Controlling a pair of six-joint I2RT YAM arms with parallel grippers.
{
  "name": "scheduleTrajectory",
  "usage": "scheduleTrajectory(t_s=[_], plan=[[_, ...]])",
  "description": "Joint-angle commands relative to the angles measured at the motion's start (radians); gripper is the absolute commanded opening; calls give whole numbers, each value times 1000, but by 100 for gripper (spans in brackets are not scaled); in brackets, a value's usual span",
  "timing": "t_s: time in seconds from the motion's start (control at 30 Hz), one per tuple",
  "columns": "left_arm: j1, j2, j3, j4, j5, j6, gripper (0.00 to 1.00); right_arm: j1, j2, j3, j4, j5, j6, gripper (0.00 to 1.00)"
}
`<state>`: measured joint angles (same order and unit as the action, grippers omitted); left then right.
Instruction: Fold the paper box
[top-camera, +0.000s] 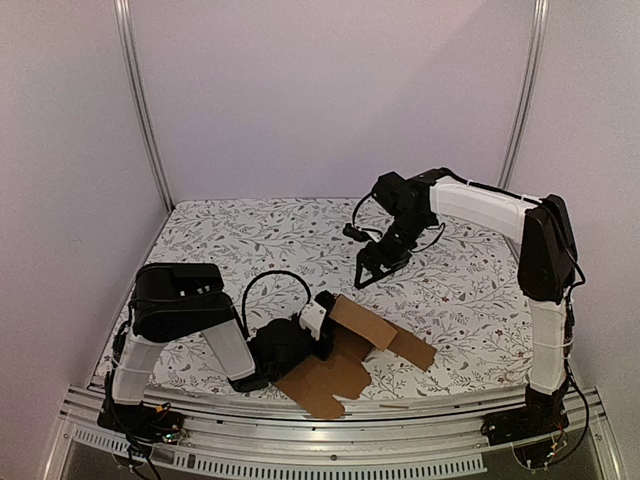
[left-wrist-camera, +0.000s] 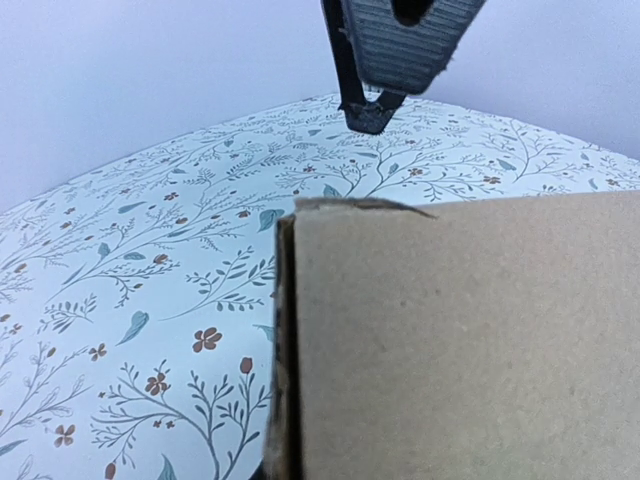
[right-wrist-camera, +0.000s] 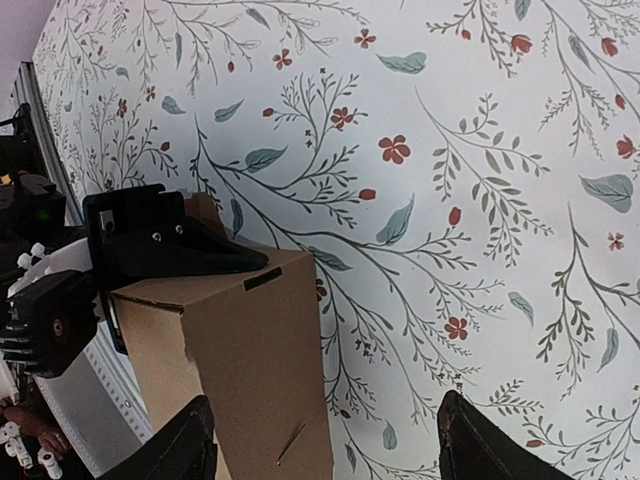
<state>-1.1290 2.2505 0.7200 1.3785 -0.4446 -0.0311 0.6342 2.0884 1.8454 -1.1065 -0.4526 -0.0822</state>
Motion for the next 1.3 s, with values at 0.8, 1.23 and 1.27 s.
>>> scheduleTrajectory(t_s=[0.8, 1.23, 1.27], plan=[[15, -88, -10, 46, 52, 29, 24, 40, 133, 18, -38, -179, -68, 64], [15, -54, 40, -9, 38, 55, 15, 40, 136, 16, -44, -222, -62, 65], [16, -53, 41, -13, 37, 54, 16, 40, 136, 16, -43, -223, -62, 64]])
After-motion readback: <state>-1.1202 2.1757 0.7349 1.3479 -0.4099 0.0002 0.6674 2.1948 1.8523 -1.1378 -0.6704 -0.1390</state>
